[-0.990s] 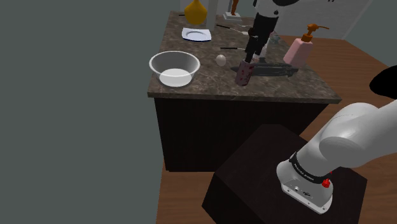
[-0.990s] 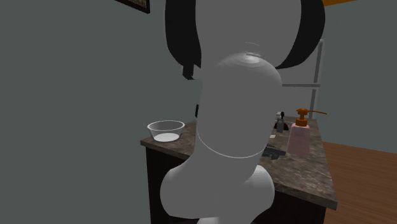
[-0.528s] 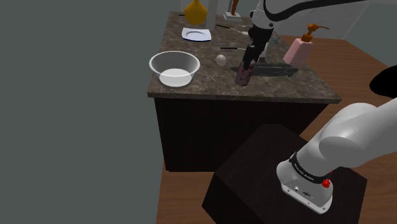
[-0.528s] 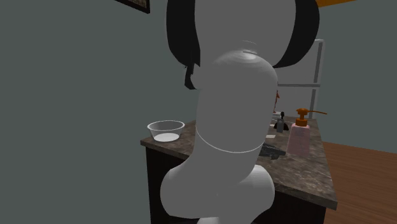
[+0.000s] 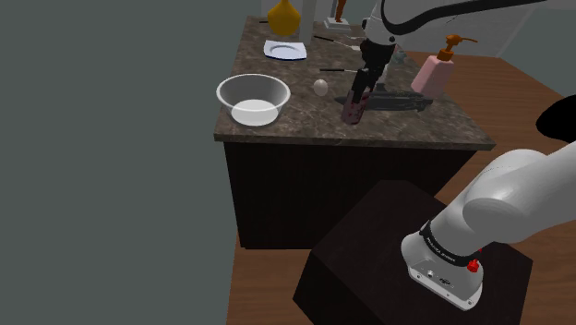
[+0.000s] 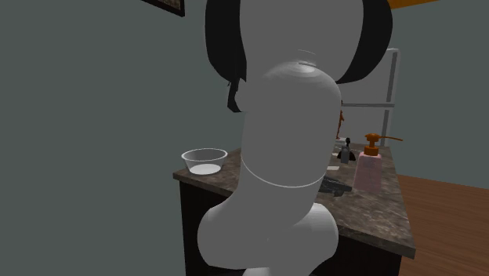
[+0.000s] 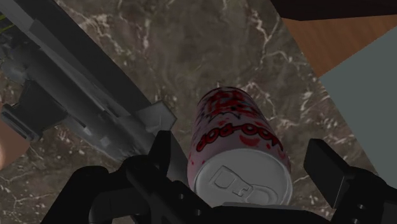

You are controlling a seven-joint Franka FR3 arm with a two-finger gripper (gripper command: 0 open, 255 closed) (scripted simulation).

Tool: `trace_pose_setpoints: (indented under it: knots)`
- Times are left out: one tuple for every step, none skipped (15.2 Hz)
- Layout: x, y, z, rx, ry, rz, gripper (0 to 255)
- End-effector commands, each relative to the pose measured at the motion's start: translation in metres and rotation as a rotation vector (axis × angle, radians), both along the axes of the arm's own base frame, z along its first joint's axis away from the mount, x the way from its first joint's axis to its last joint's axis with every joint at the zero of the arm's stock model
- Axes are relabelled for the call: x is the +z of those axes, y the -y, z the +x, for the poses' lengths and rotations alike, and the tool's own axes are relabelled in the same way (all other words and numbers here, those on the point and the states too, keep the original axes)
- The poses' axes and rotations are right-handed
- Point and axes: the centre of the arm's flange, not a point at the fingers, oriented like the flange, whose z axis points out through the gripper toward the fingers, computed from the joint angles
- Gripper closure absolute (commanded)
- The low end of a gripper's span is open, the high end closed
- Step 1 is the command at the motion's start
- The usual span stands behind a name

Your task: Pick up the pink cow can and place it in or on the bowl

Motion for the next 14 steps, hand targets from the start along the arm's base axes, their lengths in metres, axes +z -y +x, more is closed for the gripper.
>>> trace_pose_setpoints:
  knots:
    - [0.000, 0.000, 0.000, 0.000, 0.000, 0.000, 255]
    - [0.000, 0.000, 0.000, 0.000, 0.000, 0.000, 255]
    - [0.000, 0.000, 0.000, 0.000, 0.000, 0.000, 255]
    - [0.000, 0.000, 0.000, 0.000, 0.000, 0.000, 255]
    - [0.000, 0.000, 0.000, 0.000, 0.000, 0.000, 255]
    - [0.000, 0.000, 0.000, 0.000, 0.000, 0.000, 255]
    - [0.000, 0.000, 0.000, 0.000, 0.000, 0.000, 255]
    - [0.000, 0.000, 0.000, 0.000, 0.000, 0.000, 255]
    - [0.000, 0.000, 0.000, 0.000, 0.000, 0.000, 255]
    - [0.000, 0.000, 0.000, 0.000, 0.000, 0.000, 255]
    - [0.005, 0.000, 0.000, 0.000, 0.000, 0.000, 255]
    - [0.011, 0.000, 0.000, 0.000, 0.000, 0.000, 255]
    - [0.016, 0.000, 0.000, 0.000, 0.000, 0.000, 255]
    - [0.021, 0.000, 0.000, 0.000, 0.000, 0.000, 255]
